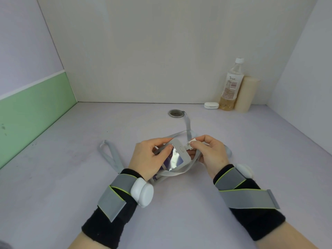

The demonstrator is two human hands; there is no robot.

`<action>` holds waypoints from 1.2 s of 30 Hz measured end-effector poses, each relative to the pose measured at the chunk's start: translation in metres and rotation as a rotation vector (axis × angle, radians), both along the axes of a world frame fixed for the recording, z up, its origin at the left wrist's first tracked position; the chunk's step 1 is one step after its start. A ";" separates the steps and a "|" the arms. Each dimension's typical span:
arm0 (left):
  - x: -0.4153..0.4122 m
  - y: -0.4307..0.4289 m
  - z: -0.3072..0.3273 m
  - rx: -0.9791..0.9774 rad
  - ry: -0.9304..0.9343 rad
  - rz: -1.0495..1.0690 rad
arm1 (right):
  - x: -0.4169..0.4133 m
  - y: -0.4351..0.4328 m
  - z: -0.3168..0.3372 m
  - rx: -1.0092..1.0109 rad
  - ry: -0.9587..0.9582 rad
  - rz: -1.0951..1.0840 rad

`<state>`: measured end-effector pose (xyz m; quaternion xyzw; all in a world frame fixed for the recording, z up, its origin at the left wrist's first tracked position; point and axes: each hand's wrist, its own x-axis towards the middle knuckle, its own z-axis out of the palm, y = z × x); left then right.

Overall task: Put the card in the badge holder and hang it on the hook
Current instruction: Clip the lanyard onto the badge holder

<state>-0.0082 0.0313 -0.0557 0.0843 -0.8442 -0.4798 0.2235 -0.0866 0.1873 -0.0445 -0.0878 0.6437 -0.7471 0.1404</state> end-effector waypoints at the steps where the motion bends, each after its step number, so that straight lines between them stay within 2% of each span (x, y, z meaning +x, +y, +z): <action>1: 0.000 0.000 0.000 0.002 0.001 -0.005 | 0.000 0.000 0.000 -0.004 -0.006 0.006; 10: 0.000 0.000 0.000 -0.040 0.004 -0.009 | 0.000 0.001 0.002 -0.092 -0.144 0.063; 16: 0.001 0.001 -0.001 -0.066 -0.013 0.005 | 0.002 0.000 0.000 -0.045 -0.130 0.126; 22: 0.000 0.000 -0.002 -0.109 -0.011 0.076 | 0.003 -0.001 -0.001 0.007 -0.033 0.144; 26: -0.001 0.000 -0.002 -0.131 -0.004 0.109 | 0.009 -0.003 -0.006 0.172 0.173 0.159; 29: -0.002 -0.001 -0.003 -0.145 -0.004 0.115 | 0.010 -0.005 -0.009 0.209 0.285 0.107; 36: -0.001 0.001 -0.001 -0.170 -0.005 0.124 | 0.004 -0.003 -0.008 0.108 0.210 0.092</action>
